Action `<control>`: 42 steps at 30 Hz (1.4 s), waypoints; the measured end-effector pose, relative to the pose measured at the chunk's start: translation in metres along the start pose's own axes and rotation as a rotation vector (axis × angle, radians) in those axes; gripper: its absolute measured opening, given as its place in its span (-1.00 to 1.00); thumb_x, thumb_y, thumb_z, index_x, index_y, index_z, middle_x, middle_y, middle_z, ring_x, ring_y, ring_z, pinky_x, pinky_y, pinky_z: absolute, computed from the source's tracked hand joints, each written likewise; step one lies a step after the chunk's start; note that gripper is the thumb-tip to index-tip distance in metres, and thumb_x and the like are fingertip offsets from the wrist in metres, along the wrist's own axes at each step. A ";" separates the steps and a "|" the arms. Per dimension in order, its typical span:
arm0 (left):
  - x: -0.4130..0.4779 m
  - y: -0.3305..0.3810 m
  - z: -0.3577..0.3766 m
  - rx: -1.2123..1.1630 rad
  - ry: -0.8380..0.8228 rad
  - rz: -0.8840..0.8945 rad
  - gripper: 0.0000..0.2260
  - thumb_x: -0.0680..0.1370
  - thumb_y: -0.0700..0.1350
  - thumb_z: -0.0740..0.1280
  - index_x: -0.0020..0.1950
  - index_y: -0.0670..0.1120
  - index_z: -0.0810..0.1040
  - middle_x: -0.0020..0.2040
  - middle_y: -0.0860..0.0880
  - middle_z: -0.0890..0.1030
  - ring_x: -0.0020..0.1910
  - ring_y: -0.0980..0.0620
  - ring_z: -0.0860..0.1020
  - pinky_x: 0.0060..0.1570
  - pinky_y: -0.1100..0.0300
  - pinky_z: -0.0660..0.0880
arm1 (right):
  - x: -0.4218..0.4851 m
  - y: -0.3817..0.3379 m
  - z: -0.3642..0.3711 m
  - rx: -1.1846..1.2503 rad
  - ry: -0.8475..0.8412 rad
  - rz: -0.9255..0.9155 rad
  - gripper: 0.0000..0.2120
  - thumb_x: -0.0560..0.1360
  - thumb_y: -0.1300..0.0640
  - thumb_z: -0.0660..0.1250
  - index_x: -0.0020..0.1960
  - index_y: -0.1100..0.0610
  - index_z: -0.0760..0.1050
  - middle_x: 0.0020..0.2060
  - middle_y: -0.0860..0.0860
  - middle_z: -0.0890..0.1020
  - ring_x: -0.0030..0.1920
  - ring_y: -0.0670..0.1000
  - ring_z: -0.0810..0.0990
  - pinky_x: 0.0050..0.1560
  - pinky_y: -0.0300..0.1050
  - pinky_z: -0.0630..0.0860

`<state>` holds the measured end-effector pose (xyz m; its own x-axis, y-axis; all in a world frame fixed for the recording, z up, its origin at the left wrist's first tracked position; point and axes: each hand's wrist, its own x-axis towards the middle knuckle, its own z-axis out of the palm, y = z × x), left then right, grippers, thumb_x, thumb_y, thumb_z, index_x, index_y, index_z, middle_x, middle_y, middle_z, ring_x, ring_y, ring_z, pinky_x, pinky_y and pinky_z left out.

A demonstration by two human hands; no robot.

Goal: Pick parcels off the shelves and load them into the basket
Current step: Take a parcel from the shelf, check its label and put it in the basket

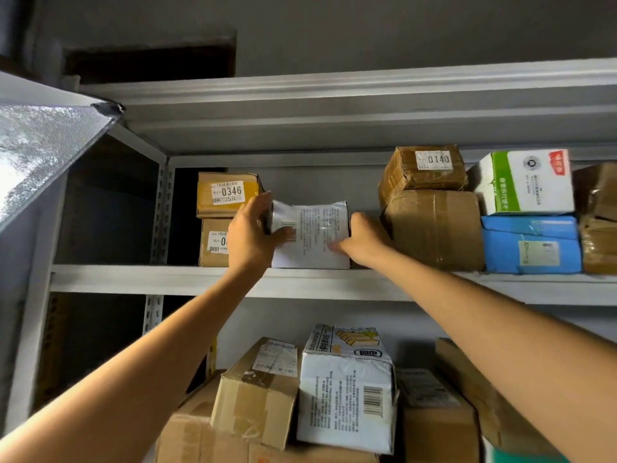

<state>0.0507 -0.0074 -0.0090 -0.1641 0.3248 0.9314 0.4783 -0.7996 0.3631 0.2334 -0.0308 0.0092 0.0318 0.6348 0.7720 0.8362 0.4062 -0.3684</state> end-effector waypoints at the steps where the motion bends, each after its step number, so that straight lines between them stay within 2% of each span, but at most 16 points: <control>1: 0.006 0.006 -0.003 0.149 0.010 0.086 -0.41 0.35 -0.11 0.56 0.34 -0.04 0.47 0.21 -0.01 0.56 0.12 0.02 0.52 0.02 0.20 0.53 | 0.002 -0.006 -0.013 -0.139 -0.062 -0.050 -0.72 0.45 0.16 0.46 0.10 0.20 0.51 0.03 0.09 0.62 0.03 0.11 0.60 -0.03 -0.02 0.58; 4: 0.023 0.038 -0.006 0.492 -0.115 0.321 -0.47 0.40 0.03 0.51 0.34 0.04 0.48 0.25 0.00 0.54 0.16 0.01 0.51 0.03 0.20 0.44 | 0.001 -0.020 -0.055 -0.464 -0.154 -0.221 -0.78 0.49 0.11 0.42 0.02 0.13 0.42 0.01 0.08 0.52 -0.09 0.07 0.52 -0.25 -0.11 0.45; 7: 0.030 0.068 0.008 0.581 -0.331 0.417 -0.50 0.42 0.06 0.48 0.32 0.04 0.48 0.29 0.01 0.53 0.22 0.02 0.51 0.11 0.15 0.46 | -0.005 -0.023 -0.082 -0.627 -0.173 -0.286 -0.69 0.49 0.03 0.40 0.12 0.15 0.42 -0.04 0.03 0.38 -0.07 0.07 0.50 -0.16 -0.09 0.48; 9: 0.029 0.083 0.023 0.603 -0.391 0.439 -0.51 0.43 0.10 0.46 0.33 0.06 0.47 0.31 0.01 0.50 0.24 -0.01 0.48 0.13 0.10 0.47 | -0.008 -0.017 -0.095 -0.662 -0.142 -0.271 -0.76 0.48 0.02 0.39 -0.01 0.13 0.41 -0.08 0.02 0.40 -0.10 0.09 0.50 -0.11 0.01 0.51; 12: 0.028 0.100 0.043 0.595 -0.412 0.468 -0.52 0.44 0.15 0.43 0.33 0.08 0.46 0.30 0.02 0.50 0.23 -0.02 0.48 0.12 0.06 0.48 | -0.015 -0.004 -0.118 -0.634 -0.125 -0.172 -0.76 0.47 0.06 0.37 -0.24 0.09 0.34 -0.23 0.04 0.42 -0.22 0.08 0.50 -0.17 0.01 0.54; 21: 0.029 0.110 0.082 0.509 -0.453 0.334 -0.54 0.44 0.23 0.36 0.27 0.06 0.50 0.24 0.00 0.55 0.17 -0.07 0.52 0.11 0.04 0.50 | -0.026 0.032 -0.177 -0.697 -0.058 -0.028 -0.80 0.44 0.07 0.42 -0.20 0.17 0.45 -0.26 0.08 0.51 -0.22 0.10 0.55 -0.24 -0.01 0.50; 24: 0.029 0.108 0.090 0.450 -0.462 0.254 -0.57 0.43 0.22 0.38 0.21 0.05 0.53 0.19 0.00 0.58 0.13 -0.07 0.54 0.13 0.01 0.51 | -0.017 0.038 -0.184 -0.677 -0.062 -0.019 -0.71 0.42 0.10 0.44 -0.33 0.14 0.37 -0.39 0.05 0.43 -0.32 0.06 0.48 -0.30 -0.05 0.44; 27: 0.040 0.112 0.102 0.413 -0.452 0.174 -0.53 0.42 0.25 0.38 0.20 -0.01 0.55 0.16 -0.05 0.61 0.08 -0.08 0.57 0.11 0.03 0.52 | -0.007 0.044 -0.192 -0.590 0.026 -0.034 -0.64 0.42 0.14 0.43 -0.37 0.10 0.26 -0.42 0.02 0.33 -0.40 -0.01 0.35 -0.44 -0.16 0.27; 29: 0.048 0.116 0.110 0.339 -0.409 0.084 -0.48 0.42 0.27 0.37 0.22 -0.05 0.55 0.17 -0.10 0.60 0.07 -0.09 0.57 0.11 0.06 0.52 | 0.000 0.047 -0.195 -0.525 0.089 -0.060 -0.63 0.44 0.18 0.40 -0.38 0.09 0.24 -0.42 0.01 0.34 -0.40 -0.04 0.35 -0.47 -0.20 0.21; 32: 0.054 0.124 0.124 0.222 -0.385 -0.040 -0.41 0.45 0.24 0.36 0.35 -0.10 0.46 0.25 -0.12 0.53 0.08 -0.06 0.53 0.06 0.13 0.48 | 0.014 0.055 -0.192 -0.496 0.130 -0.128 -0.70 0.46 0.18 0.38 -0.30 0.12 0.28 -0.23 0.07 0.48 -0.18 0.05 0.49 -0.43 -0.23 0.27; 34: 0.055 0.130 0.134 0.155 -0.408 -0.071 -0.34 0.47 0.22 0.36 0.44 -0.12 0.34 0.29 -0.16 0.50 0.17 -0.10 0.52 0.16 0.06 0.48 | 0.022 0.062 -0.189 -0.472 0.165 -0.141 -0.81 0.48 0.16 0.37 -0.12 0.16 0.35 -0.03 0.14 0.53 -0.03 0.10 0.54 -0.38 -0.23 0.37; 35: 0.055 0.132 0.139 0.129 -0.418 -0.084 -0.30 0.47 0.21 0.36 0.49 -0.10 0.26 0.32 -0.18 0.48 0.21 -0.13 0.50 0.20 0.03 0.47 | 0.026 0.065 -0.186 -0.452 0.175 -0.132 -0.80 0.50 0.16 0.36 -0.01 0.19 0.36 0.04 0.16 0.52 0.02 0.12 0.54 -0.33 -0.22 0.42; 37: 0.055 0.136 0.149 0.092 -0.450 -0.100 -0.24 0.47 0.21 0.37 0.55 -0.01 0.11 0.39 -0.17 0.41 0.29 -0.16 0.45 0.23 0.04 0.41 | 0.032 0.067 -0.179 -0.384 0.169 -0.093 -0.68 0.53 0.16 0.33 0.20 0.23 0.31 0.12 0.19 0.50 0.03 0.11 0.53 -0.29 -0.21 0.45; 39: 0.054 0.140 0.157 0.008 -0.490 -0.097 -0.19 0.40 0.26 0.40 0.53 0.07 0.12 0.36 -0.10 0.45 0.30 -0.15 0.46 0.26 0.03 0.42 | 0.036 0.066 -0.170 -0.244 0.166 0.004 -0.49 0.56 0.11 0.29 0.39 0.26 0.17 0.16 0.17 0.49 0.01 0.08 0.52 -0.32 -0.23 0.42; 41: 0.054 0.140 0.163 -0.063 -0.475 -0.086 -0.23 0.38 0.19 0.46 0.49 0.08 0.18 0.27 -0.07 0.48 0.23 -0.12 0.50 0.21 0.00 0.46 | 0.040 0.066 -0.164 -0.098 0.177 0.122 -0.39 0.59 0.05 0.25 0.49 0.28 0.08 0.24 0.16 0.48 0.12 0.12 0.52 -0.15 -0.15 0.46; 42: 0.054 0.139 0.166 -0.077 -0.448 -0.086 -0.28 0.40 0.11 0.48 0.46 0.08 0.21 0.24 -0.08 0.50 0.18 -0.12 0.52 0.18 0.00 0.49 | 0.042 0.067 -0.162 -0.045 0.191 0.156 -0.42 0.59 0.04 0.26 0.47 0.29 0.14 0.27 0.17 0.46 0.20 0.14 0.50 -0.03 -0.11 0.48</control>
<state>0.2512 -0.0176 0.0875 0.1966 0.5643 0.8018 0.4109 -0.7899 0.4552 0.3794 -0.0834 0.1012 0.2617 0.5496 0.7934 0.8363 0.2812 -0.4707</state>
